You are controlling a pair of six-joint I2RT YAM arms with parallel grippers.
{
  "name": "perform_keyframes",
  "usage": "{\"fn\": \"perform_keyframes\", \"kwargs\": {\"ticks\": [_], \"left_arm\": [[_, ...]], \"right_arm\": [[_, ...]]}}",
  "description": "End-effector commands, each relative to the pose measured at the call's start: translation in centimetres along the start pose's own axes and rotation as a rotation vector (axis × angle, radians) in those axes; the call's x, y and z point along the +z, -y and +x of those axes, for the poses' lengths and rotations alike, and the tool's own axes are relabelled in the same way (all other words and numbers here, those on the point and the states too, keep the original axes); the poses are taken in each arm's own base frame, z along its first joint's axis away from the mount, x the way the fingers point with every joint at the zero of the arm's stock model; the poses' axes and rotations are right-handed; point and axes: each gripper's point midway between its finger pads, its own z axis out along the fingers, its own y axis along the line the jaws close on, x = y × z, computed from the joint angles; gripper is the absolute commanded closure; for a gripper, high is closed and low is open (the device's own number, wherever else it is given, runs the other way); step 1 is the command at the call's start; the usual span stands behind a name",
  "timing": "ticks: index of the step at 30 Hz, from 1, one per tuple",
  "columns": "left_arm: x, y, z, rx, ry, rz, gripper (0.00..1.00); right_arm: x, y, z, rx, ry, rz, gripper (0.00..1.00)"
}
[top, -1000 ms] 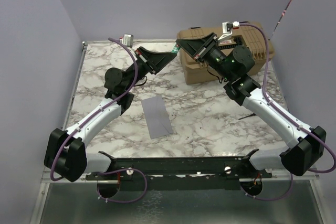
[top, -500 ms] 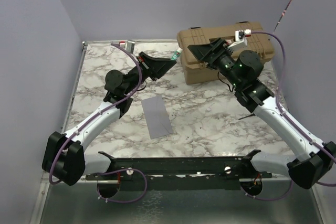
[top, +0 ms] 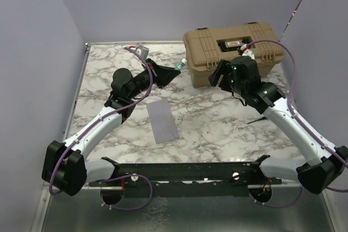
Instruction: Place the letter into the envelope and seal it
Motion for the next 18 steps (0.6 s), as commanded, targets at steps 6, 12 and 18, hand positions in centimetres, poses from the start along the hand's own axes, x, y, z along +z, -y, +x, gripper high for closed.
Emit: {"fn": "perform_keyframes", "kwargs": {"ticks": [6, 12, 18], "left_arm": [[-0.3, -2.1, -0.8, 0.043, 0.043, -0.117, 1.0], [-0.2, -1.9, -0.9, 0.038, 0.043, -0.109, 1.0], [-0.4, -1.6, -1.3, 0.05, 0.055, -0.106, 1.0]], "right_arm": [[0.9, 9.9, 13.7, -0.165, -0.477, 0.338, 0.27], [3.9, 12.1, 17.1, -0.231, -0.558, 0.398, 0.35], [6.6, 14.5, 18.5, -0.244, -0.521, 0.469, 0.44]]}}
